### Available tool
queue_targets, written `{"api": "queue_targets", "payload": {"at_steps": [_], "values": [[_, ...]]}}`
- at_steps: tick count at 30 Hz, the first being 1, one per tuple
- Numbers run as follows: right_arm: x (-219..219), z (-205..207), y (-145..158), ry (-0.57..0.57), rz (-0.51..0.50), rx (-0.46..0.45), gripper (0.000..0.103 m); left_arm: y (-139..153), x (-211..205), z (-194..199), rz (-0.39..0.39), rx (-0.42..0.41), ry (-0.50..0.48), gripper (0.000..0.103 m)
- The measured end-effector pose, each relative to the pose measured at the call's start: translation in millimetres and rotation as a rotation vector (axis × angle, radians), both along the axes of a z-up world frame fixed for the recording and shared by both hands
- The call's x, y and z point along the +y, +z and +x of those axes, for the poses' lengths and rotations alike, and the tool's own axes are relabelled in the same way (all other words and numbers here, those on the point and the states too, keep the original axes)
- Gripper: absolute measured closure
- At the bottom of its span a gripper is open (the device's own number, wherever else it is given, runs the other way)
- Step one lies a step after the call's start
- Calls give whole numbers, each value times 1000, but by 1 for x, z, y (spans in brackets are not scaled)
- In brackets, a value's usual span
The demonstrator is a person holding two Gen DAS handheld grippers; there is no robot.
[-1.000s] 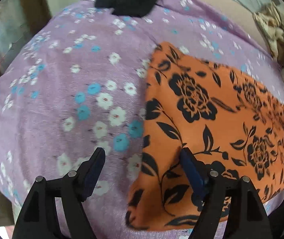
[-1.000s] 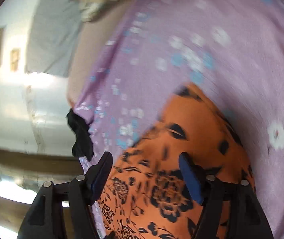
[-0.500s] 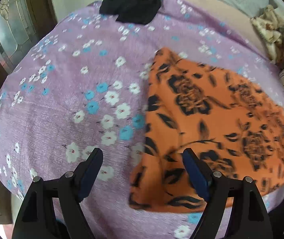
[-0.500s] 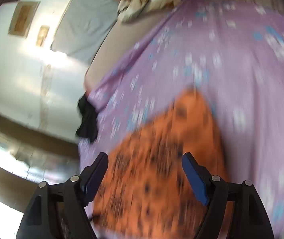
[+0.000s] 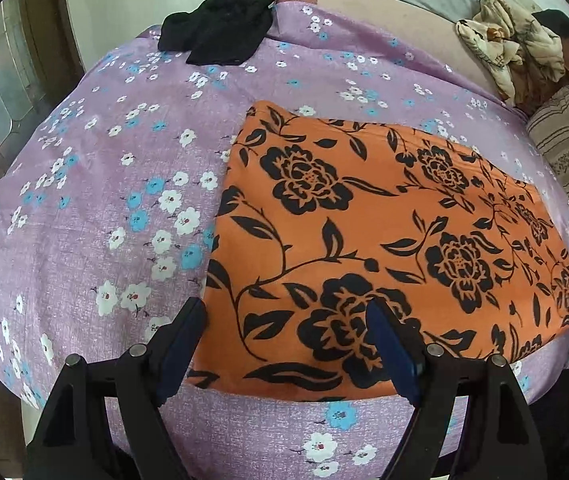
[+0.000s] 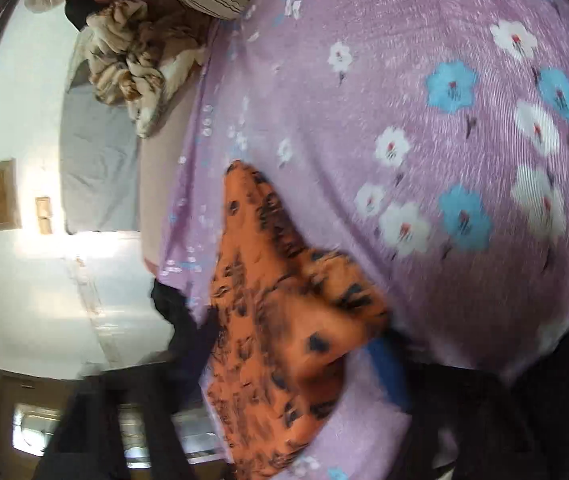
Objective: Fold small clothes
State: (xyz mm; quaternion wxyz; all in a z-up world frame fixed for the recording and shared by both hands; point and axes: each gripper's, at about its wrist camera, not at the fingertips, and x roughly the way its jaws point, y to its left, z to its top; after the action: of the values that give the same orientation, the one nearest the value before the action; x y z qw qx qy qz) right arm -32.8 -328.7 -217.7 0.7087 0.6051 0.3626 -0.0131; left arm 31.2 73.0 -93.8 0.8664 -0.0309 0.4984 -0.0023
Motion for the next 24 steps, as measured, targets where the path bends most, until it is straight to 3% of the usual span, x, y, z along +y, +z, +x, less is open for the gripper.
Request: {"api": "queue_targets", "payload": {"at_steps": [1,3,5,6,7,8,9,10,12,14,16,19,21,24], "values": [[-1,2,8,30,-60,13,89,0,0,0,6,5,-2,20],[10,9,45,118,-313,-3,90,4,0,-1,-2,0,-3,20],[21,13,67,187,-503,5,90,8,0,-1,-9,-19,-5,20],[25,19,64,234,-562,46,89,8,-1,0,-7,-21,-9,20],[29,30,50,309,-621,125,78,5,-3,1,1,-15,-10,20],[28,35,40,331,-605,145,75,2,-4,4,9,-1,-12,20],[23,33,44,292,-559,111,73,-2,-5,5,20,15,-18,20],[15,28,50,262,-526,114,55,-4,-6,5,35,24,-27,20],[4,18,67,193,-545,110,31,1,-4,3,25,1,-24,20],[-4,7,93,133,-570,43,31,5,-2,4,3,-12,-16,20],[-1,6,109,147,-527,-38,31,5,-3,5,1,-22,-16,20],[26,29,121,314,-429,-158,31,-17,-8,11,80,35,-18,19],[52,50,105,434,-337,-196,27,-27,-8,12,89,56,-17,18],[66,65,47,459,-288,-8,28,-18,0,11,34,64,11,18]]}}
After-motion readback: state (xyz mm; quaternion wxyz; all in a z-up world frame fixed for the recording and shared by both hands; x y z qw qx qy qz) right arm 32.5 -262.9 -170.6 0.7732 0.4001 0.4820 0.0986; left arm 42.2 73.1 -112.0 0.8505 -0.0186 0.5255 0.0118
